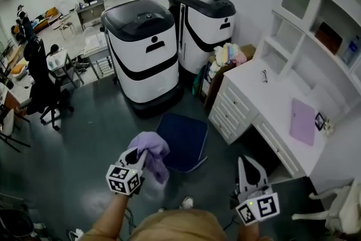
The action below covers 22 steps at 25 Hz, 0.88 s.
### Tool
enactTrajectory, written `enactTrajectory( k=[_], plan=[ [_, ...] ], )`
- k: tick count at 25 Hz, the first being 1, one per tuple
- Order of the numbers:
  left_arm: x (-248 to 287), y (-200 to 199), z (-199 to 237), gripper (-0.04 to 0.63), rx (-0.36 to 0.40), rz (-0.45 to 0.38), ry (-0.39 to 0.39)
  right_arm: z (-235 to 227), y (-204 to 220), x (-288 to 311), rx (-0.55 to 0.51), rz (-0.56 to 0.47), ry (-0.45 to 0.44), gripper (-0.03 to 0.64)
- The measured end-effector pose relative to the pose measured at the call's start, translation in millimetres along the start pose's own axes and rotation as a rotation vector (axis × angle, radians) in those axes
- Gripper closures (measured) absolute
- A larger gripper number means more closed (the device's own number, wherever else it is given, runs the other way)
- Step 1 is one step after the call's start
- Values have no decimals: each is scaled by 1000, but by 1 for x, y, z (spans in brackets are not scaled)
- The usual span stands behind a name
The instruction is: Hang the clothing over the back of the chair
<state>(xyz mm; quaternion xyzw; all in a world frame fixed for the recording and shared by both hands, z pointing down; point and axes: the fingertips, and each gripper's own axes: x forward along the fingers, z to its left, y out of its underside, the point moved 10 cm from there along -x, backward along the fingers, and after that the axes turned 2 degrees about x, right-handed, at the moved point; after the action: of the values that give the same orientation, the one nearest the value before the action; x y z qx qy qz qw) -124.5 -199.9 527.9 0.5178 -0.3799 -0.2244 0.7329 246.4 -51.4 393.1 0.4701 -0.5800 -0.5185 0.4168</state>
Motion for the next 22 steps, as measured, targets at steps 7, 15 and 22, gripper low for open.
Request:
enactTrajectory(
  k=[7, 15, 22],
  plan=[
    [63, 41, 0, 535, 47, 253, 37, -12, 1, -35, 13, -5, 76, 614],
    [112, 78, -3, 530, 153, 405, 3, -20, 9, -61, 21, 6, 134, 614],
    [124, 89, -3, 526, 217, 420, -26, -26, 11, -73, 26, 11, 167, 614]
  ],
)
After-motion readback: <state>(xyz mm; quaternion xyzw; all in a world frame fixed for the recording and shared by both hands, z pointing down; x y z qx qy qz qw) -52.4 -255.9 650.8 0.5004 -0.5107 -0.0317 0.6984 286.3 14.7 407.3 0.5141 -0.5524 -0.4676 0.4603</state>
